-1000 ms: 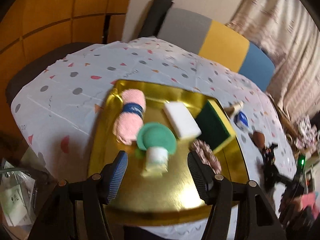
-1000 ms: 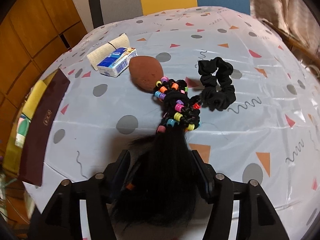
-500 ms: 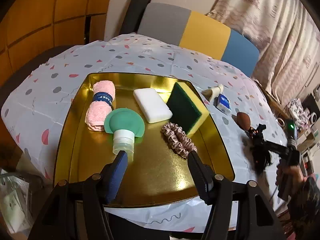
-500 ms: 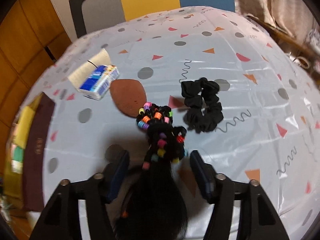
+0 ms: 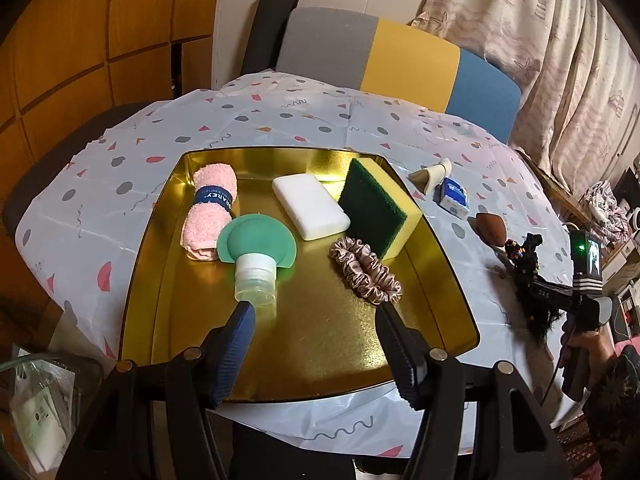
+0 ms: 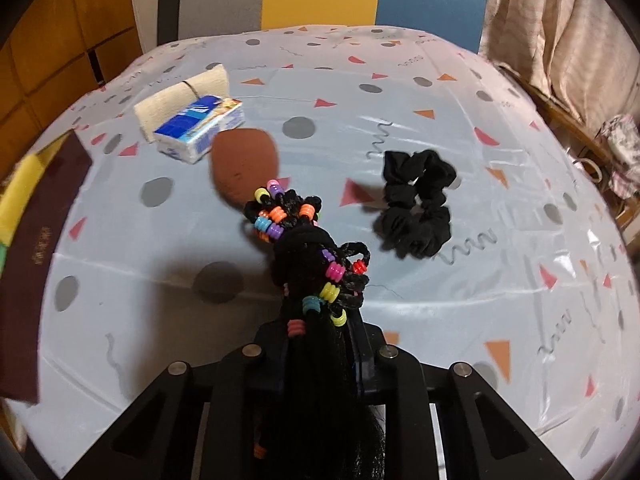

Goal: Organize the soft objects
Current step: 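Carry the black beaded hair into the gold tray and release it with the right tool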

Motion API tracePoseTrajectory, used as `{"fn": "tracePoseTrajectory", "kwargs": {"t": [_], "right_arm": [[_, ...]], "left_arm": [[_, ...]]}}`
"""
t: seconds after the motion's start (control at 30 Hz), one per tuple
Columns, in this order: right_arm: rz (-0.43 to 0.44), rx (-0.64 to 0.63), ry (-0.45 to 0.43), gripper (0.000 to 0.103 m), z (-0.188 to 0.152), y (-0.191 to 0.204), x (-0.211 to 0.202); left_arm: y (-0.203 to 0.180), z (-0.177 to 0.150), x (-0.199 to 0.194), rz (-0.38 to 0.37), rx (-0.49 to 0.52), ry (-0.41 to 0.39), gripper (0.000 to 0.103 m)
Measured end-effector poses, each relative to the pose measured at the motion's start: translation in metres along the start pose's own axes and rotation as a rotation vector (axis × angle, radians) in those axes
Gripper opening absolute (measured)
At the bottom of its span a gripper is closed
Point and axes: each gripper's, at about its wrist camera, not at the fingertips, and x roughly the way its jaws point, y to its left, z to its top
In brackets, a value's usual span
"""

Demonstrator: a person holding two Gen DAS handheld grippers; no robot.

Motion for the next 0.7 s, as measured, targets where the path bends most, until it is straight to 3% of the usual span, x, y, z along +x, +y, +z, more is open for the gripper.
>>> {"fn": "tracePoseTrajectory", "kwargs": {"t": [0.27,0.7], "right_arm": [[0.208,0.08,-0.005,0.022,-0.015,0.016,-0.022],[0.356,0.009,-0.094,0.022,-0.004,0.064,-0.067]], "left_arm": [[0.002,-0.002,-0.002,0.003,-0.002,0.0,0.063],[0.008,-0.005,-0.003,0.018,-0.012,-0.003,0.063]]}}
